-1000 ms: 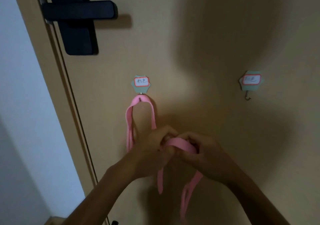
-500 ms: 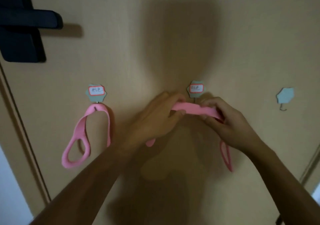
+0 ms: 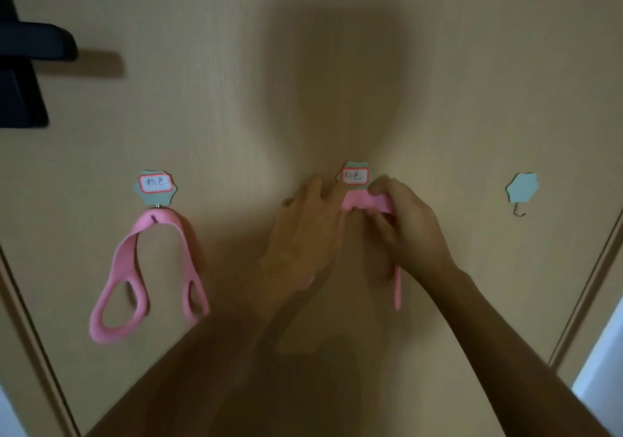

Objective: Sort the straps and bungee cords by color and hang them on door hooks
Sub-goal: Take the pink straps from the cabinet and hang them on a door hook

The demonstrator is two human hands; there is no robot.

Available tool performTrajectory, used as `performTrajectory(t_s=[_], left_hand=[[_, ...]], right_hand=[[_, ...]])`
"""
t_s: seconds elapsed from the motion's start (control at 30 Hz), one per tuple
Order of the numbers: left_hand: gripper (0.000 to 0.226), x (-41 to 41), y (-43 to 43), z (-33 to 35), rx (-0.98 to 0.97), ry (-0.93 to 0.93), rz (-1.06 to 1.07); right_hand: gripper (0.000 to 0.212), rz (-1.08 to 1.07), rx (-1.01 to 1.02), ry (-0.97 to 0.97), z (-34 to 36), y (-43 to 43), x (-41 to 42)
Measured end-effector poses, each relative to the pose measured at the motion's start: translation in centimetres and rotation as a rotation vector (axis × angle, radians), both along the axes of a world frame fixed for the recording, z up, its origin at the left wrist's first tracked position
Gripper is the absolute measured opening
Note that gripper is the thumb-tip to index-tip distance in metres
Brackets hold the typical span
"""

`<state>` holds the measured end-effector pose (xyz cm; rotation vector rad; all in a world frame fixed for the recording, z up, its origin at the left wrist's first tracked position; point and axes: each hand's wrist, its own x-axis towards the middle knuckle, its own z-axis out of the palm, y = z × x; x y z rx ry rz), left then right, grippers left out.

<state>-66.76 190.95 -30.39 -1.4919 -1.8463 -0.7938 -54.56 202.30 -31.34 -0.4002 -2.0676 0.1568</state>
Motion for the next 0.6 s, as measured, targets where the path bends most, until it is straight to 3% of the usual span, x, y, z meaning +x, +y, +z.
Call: performTrajectory(t_s=[0.07, 0.33, 0.43, 0.6], left_hand=[[0.015, 0.1, 0.4, -1.1, 0.038, -0.053, -0.027], [0.058, 0.8, 1.1, -2.2, -0.093, -0.233, -0.076], [0.033, 0.9, 0.7, -2.3, -0.100, -0.389, -0.119], [0.022, 0.5, -0.5, -2.6, -0.127, -0.476, -0.148]], right_hand=[[0.025, 0.033, -0.029, 0.018, -1.3, -0.2, -0.1], [0.041, 0.009, -0.142, 0.037, -5.0, -1.3, -1.0], [0.038, 0.001, -0.138, 0.064, -5.4, -1.7, -0.8], [0.028, 0.049, -0.236, 0.112, -5.9, -1.8, -0.2]])
